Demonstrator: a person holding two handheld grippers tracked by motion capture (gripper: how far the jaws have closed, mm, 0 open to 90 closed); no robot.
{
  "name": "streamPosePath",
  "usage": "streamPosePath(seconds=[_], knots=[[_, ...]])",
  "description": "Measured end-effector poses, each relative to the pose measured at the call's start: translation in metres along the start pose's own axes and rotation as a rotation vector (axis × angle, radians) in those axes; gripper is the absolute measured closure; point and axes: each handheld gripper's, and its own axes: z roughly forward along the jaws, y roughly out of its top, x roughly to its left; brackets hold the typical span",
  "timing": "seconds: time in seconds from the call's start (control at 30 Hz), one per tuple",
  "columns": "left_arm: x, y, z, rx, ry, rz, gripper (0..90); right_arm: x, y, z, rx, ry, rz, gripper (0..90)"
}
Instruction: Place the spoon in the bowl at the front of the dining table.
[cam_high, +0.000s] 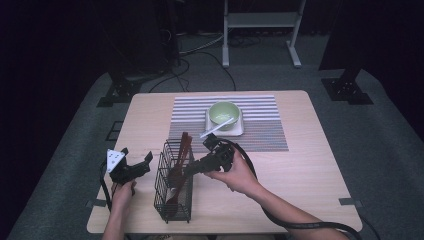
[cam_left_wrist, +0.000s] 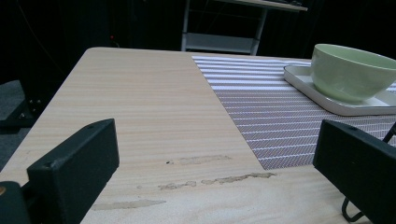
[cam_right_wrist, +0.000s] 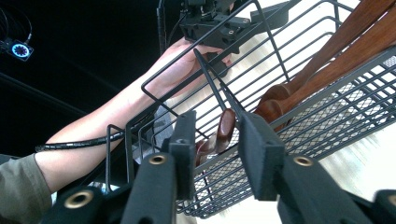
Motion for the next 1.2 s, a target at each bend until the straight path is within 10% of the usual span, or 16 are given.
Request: streamPosePath(seconds=[1.2], knots=[[0.0, 0.0, 0.0, -0.001, 0.001, 0.005, 0.0, 0.006, 0.011, -0.032, -0.091, -0.012, 0.0, 82.6]])
